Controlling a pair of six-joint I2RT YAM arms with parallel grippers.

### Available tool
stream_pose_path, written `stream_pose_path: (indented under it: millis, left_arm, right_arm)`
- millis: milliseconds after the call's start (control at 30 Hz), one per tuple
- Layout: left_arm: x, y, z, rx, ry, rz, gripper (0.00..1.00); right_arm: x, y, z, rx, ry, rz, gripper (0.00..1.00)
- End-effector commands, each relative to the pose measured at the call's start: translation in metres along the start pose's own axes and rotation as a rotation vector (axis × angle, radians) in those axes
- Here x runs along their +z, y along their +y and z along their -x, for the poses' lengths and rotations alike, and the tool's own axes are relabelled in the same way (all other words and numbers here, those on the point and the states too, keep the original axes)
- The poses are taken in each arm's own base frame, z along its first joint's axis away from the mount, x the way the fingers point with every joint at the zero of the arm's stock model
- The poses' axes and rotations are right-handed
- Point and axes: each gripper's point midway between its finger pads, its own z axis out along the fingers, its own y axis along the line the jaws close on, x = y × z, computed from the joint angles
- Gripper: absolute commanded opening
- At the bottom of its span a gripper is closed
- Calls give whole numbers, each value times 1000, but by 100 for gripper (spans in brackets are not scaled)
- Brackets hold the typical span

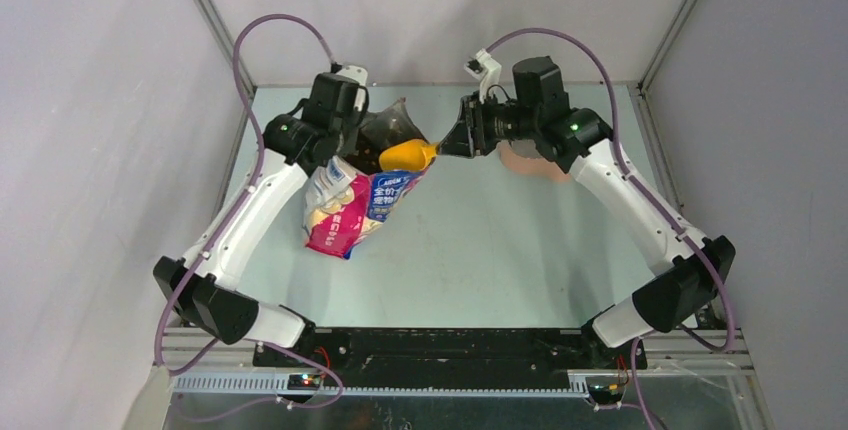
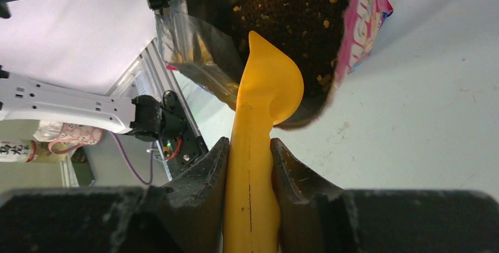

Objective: Serve the pet food
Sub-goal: Collect the pet food from the pet food bag.

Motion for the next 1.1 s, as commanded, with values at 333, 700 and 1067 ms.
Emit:
stream_pose_path:
  millis: [333, 700, 1067]
  left_arm:
    - [-21, -101, 79, 61, -279, -190, 0]
    - [-9, -147, 66, 119, -226, -276, 0]
    - [-1, -167, 29, 192, -191, -402, 0]
  right_arm:
    - [33, -69, -22, 34, 97, -284, 0]
    - [64, -115, -56, 246, 106, -255, 0]
    - [121, -96, -92, 441, 215, 0, 0]
